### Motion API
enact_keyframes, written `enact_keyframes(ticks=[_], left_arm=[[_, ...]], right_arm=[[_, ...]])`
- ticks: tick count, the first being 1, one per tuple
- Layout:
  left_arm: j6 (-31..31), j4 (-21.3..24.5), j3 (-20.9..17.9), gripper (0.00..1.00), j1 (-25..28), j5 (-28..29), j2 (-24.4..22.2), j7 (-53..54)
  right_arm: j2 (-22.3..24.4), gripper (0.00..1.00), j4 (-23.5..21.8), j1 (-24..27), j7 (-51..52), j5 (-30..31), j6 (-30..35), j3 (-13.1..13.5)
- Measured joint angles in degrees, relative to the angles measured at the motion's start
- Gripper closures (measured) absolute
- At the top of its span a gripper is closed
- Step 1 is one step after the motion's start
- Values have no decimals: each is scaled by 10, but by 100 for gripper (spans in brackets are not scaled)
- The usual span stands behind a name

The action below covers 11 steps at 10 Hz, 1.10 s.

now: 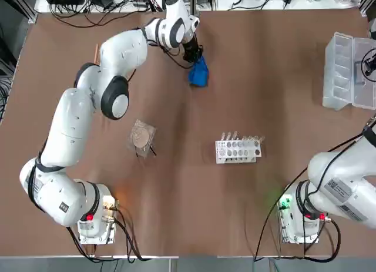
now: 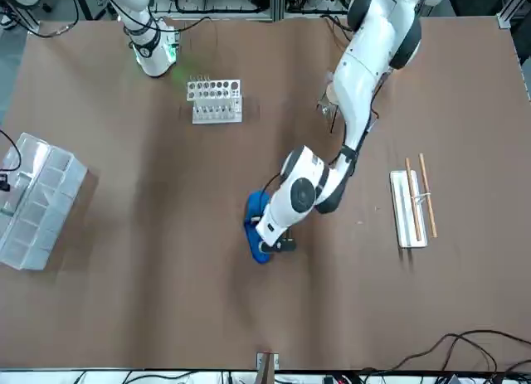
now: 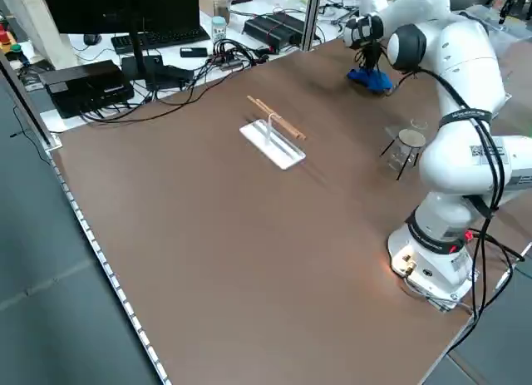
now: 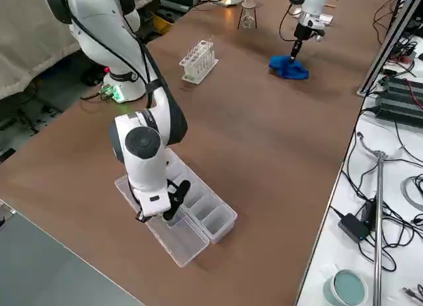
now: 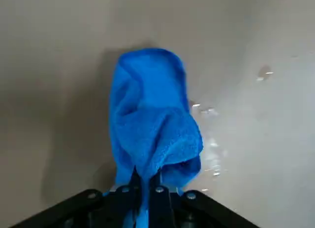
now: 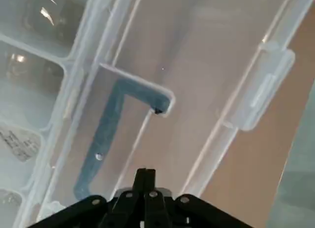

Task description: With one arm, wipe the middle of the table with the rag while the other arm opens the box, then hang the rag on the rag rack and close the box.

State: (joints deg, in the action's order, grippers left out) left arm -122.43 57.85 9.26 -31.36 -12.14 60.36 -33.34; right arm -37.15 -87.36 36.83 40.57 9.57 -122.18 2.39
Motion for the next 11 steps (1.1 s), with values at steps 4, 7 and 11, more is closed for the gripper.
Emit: enact_keyframes(ticks=[4,7,11], left_arm=[[148,14,-9,92,43,114,-33,28],[156,102,-17,92,84,159,-92,29],[174,280,-22,92,174,176,-345,32]], right_arm=[[41,69,145,-21,-13,-4,220,-89],[101,24,152,-100,-157,-12,252,-103],[150,1,153,-194,-294,-69,293,-105]])
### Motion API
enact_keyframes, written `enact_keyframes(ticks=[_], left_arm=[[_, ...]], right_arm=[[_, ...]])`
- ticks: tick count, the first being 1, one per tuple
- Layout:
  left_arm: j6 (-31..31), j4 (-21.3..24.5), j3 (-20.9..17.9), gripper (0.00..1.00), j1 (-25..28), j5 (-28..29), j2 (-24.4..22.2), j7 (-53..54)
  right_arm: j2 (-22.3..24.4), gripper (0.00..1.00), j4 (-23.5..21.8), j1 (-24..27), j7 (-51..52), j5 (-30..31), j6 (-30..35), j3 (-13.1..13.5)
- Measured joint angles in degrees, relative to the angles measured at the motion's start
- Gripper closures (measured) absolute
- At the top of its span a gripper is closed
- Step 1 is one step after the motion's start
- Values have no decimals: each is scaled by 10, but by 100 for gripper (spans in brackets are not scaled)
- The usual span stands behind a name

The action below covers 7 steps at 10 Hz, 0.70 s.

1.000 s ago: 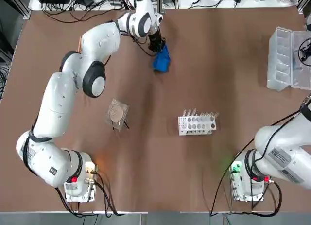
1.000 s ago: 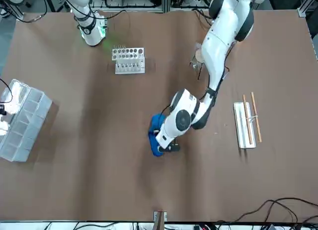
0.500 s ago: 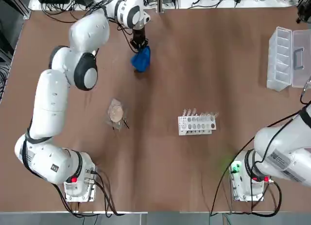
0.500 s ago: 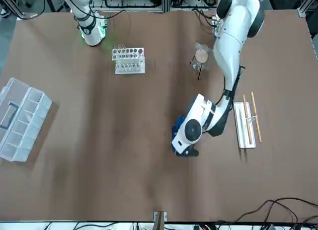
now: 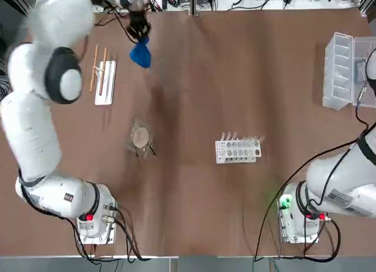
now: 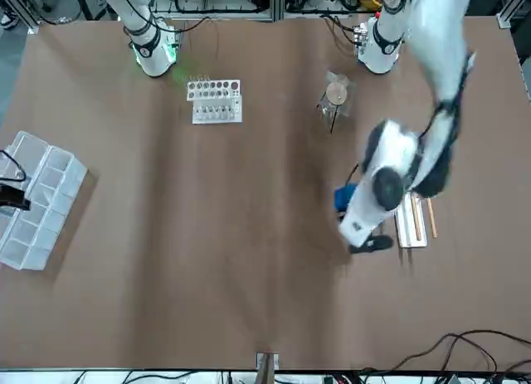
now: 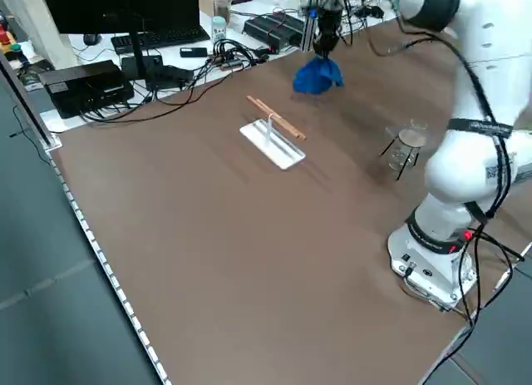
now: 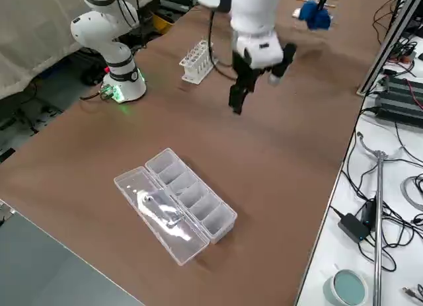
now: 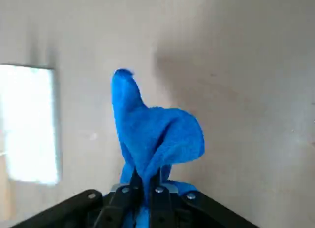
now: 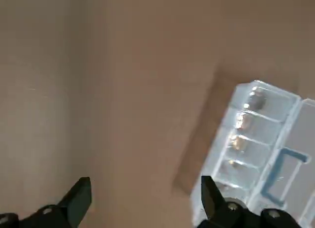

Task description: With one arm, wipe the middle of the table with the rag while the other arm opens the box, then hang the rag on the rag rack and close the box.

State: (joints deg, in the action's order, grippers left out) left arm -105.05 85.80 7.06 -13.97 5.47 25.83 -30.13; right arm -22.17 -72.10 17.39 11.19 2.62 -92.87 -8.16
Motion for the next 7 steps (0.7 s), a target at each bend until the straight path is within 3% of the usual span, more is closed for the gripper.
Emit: enact_keyframes(ticks=[2,3,4,6,7], left_arm=[[8,83,-1,92,60,26,-99,34],[8,122,-2,92,87,44,-123,59],[3,148,-2,92,112,52,-130,85],[-32,182,-3,92,157,56,-126,140],[-49,190,-3,92,174,56,-118,164]], right_arm=[[22,1,-2,-47,-58,0,18,0],[34,1,-11,-67,-74,0,20,2],[53,1,-32,-94,-82,0,19,21],[99,1,-83,-181,-85,-1,16,118],[116,1,-105,-193,-85,-2,8,137]])
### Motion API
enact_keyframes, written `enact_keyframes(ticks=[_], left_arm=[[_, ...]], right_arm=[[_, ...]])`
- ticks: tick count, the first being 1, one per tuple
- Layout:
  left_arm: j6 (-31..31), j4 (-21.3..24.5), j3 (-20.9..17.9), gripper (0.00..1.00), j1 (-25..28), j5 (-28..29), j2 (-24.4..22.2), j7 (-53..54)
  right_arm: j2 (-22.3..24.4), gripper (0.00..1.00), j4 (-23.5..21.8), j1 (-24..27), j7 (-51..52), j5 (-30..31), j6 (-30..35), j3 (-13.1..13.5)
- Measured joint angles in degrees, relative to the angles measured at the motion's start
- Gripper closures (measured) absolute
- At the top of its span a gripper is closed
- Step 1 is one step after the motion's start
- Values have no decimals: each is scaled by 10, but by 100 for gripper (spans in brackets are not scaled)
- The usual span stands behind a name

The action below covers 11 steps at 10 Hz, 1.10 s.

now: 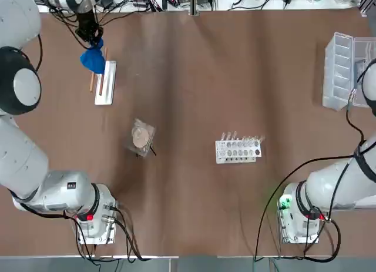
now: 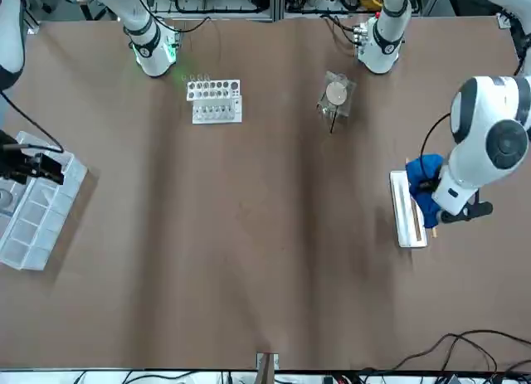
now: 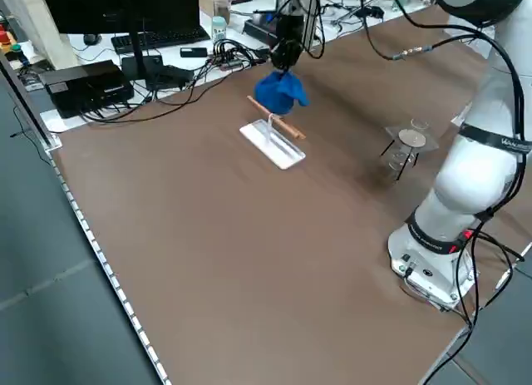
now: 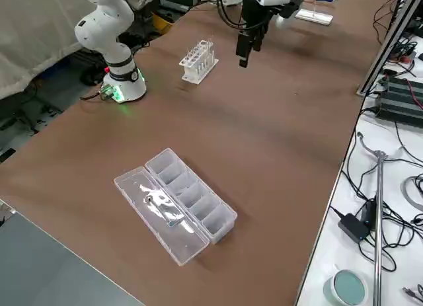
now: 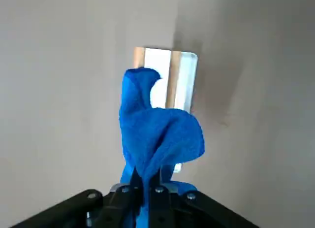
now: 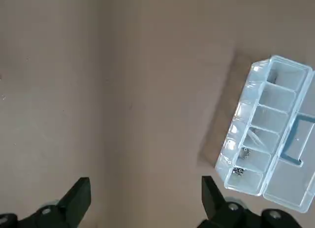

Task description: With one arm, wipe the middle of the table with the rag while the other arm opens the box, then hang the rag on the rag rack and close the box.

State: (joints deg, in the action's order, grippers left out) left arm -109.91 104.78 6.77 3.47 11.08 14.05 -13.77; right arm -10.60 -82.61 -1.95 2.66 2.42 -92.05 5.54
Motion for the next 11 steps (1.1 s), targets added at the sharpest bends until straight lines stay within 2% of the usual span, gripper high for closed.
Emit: enact_keyframes(ticks=[2,3,8,10,11], left_arm=[[-28,2,0,92,16,0,28,14],[-35,-1,0,92,17,0,39,18],[-36,-79,1,92,32,0,94,69],[-35,-83,1,89,40,0,103,77],[-35,-82,2,85,42,0,104,78]], right_arm=[[39,1,-60,0,0,-2,-39,8],[51,1,-76,-1,0,-3,-45,8],[57,1,-87,-3,0,-23,-52,8],[57,1,-87,-3,0,-23,-52,9],[57,1,-88,-3,0,-23,-52,11]])
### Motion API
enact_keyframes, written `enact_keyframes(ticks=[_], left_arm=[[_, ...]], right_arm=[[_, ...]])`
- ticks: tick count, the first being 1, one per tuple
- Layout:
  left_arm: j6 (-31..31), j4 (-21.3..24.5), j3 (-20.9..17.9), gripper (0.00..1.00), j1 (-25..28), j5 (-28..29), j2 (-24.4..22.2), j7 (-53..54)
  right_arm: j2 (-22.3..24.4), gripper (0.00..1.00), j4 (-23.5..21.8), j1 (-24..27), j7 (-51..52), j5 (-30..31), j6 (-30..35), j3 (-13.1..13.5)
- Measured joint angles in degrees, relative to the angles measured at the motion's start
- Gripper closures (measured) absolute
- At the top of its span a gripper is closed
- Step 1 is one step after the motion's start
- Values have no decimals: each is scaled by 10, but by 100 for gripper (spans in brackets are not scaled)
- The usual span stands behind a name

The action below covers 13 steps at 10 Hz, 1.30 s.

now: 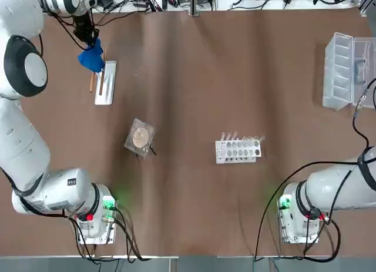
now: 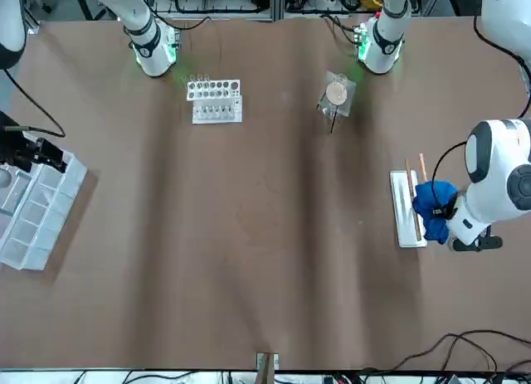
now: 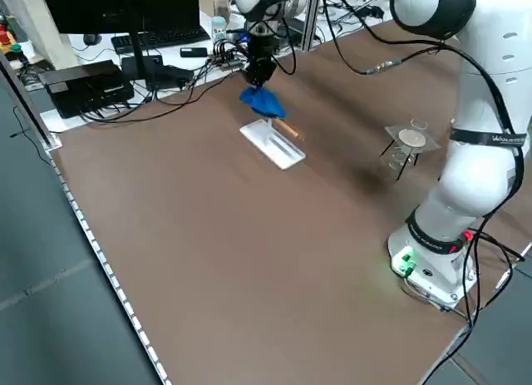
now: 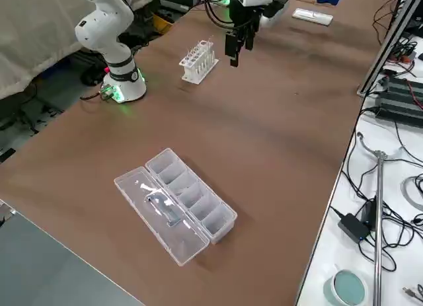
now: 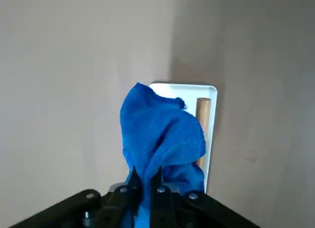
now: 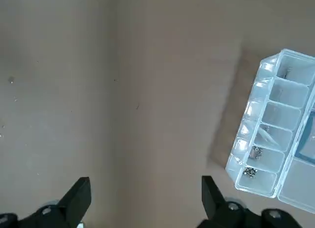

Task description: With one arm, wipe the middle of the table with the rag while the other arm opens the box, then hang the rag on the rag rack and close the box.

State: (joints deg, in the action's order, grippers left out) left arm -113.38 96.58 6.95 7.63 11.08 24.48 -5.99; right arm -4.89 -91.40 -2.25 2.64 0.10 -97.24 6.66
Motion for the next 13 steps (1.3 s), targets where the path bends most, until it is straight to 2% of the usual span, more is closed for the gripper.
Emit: enact_keyframes(ticks=[2,3,5,6,7,8,9,11,13], left_arm=[[2,2,9,83,-3,0,0,-8],[2,8,16,73,-5,0,0,-12],[3,14,18,43,-6,0,1,-15],[3,16,18,30,-4,0,1,-15],[3,17,18,24,-3,0,1,-15],[4,18,17,23,-2,0,1,-15],[4,17,17,22,-1,0,0,-15],[5,13,18,11,-1,0,-19,-15],[11,5,19,2,-1,-2,-57,-15]], right_arm=[[0,6,-3,24,5,0,3,7],[0,13,-4,58,30,0,7,9],[-1,48,-8,145,132,-1,17,13],[-4,61,-13,200,210,-16,18,15],[-15,78,-16,261,288,-34,18,16],[-33,95,-18,318,350,-55,17,18],[-56,99,-19,373,413,-81,14,19],[-118,99,-10,474,531,-140,6,20],[-197,99,31,538,602,-185,0,19]])
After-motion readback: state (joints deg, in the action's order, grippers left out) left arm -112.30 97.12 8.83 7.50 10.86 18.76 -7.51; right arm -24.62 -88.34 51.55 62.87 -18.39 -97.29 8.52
